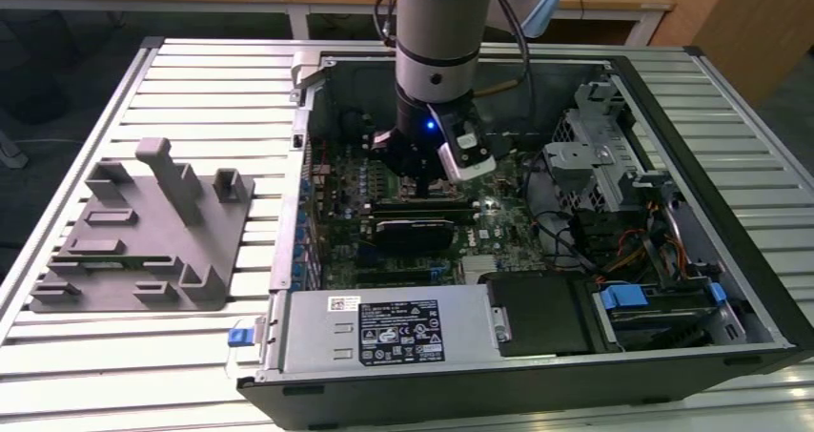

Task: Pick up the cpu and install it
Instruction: 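Install the second cpu locking lever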

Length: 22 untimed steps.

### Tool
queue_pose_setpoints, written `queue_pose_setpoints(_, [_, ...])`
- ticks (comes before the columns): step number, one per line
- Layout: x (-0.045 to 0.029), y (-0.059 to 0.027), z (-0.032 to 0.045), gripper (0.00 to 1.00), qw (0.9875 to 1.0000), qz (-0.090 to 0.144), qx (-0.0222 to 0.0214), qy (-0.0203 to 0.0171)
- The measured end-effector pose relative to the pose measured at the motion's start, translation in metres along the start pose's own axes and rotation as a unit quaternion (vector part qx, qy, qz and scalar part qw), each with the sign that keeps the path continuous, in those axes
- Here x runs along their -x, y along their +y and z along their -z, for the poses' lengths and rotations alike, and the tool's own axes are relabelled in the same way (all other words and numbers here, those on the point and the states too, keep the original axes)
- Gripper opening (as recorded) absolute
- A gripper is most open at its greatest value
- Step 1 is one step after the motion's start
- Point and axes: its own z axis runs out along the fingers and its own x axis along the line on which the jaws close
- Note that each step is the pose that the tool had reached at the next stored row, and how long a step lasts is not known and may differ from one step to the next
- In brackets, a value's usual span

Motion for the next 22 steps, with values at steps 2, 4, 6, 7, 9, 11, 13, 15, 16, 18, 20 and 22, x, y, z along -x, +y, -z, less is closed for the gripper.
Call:
queue_pose_setpoints(2, [0.0000, -0.0001, -0.0001, 0.11, 1.0000, 0.000, 0.0001, 0.0000])
queue_pose_setpoints(4, [0.0000, -0.0004, -0.0005, 0.11, 1.0000, 0.000, 0.0009, 0.0001])
queue_pose_setpoints(6, [0.0001, -0.0014, -0.0011, 0.11, 1.0000, 0.000, 0.0037, 0.0006])
queue_pose_setpoints(7, [0.0001, -0.0020, -0.0016, 0.11, 1.0000, 0.001, 0.0057, 0.0008])
queue_pose_setpoints(9, [0.0000, -0.0035, -0.0026, 0.11, 0.9999, 0.001, 0.0099, 0.0014])
queue_pose_setpoints(11, [0.0000, -0.0052, -0.0035, 0.11, 0.9999, 0.001, 0.0135, 0.0020])
queue_pose_setpoints(13, [-0.0001, -0.0066, -0.0041, 0.11, 0.9999, 0.001, 0.0158, 0.0023])
queue_pose_setpoints(15, [-0.0008, -0.0079, -0.0049, 0.11, 0.9998, 0.002, 0.0179, 0.0026])
queue_pose_setpoints(16, [-0.0013, -0.0084, -0.0053, 0.11, 0.9998, 0.002, 0.0190, 0.0028])
queue_pose_setpoints(18, [-0.0029, -0.0095, -0.0062, 0.11, 0.9997, 0.004, 0.0238, 0.0036])
queue_pose_setpoints(20, [-0.0047, -0.0101, -0.0071, 0.11, 0.9995, 0.007, 0.0307, 0.0047])
queue_pose_setpoints(22, [-0.0064, -0.0107, -0.0083, 0.11, 0.9992, 0.010, 0.0392, 0.0061])
